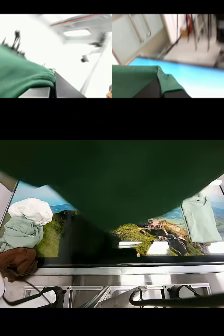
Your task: Fold the shirts.
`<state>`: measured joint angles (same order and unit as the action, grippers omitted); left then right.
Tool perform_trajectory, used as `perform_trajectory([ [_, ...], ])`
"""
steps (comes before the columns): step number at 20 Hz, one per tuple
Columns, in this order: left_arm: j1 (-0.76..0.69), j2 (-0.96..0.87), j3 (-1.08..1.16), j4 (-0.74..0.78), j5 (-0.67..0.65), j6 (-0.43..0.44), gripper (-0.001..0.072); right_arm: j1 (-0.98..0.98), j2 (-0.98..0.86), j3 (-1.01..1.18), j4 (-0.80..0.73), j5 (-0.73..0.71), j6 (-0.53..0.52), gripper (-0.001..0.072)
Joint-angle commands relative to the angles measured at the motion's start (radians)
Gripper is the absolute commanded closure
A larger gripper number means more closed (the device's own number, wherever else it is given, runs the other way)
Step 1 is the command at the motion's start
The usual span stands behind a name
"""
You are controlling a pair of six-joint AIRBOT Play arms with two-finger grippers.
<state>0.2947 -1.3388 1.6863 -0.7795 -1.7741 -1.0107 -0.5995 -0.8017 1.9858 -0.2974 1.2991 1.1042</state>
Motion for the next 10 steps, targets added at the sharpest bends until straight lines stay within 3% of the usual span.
perform_trajectory([
  [1,0.08,0.169,0.111,-0.052,0.17,0.006,0.0693,-0.023,0.014,0.134,0.004,-0.007,0.034,0.0691],
  [3,0.173,0.236,0.142,0.203,0.305,-0.093,0.0692,-0.022,-0.001,0.121,0.006,0.036,0.048,0.0691],
  [6,0.275,0.33,0.107,0.749,0.442,-0.274,0.0691,-0.022,-0.023,0.032,0.021,0.077,0.031,0.0691],
  [10,0.111,0.362,-0.112,1.127,0.572,-0.261,0.0691,0.053,-0.065,-0.28,0.108,0.1,-0.087,0.0691],
])
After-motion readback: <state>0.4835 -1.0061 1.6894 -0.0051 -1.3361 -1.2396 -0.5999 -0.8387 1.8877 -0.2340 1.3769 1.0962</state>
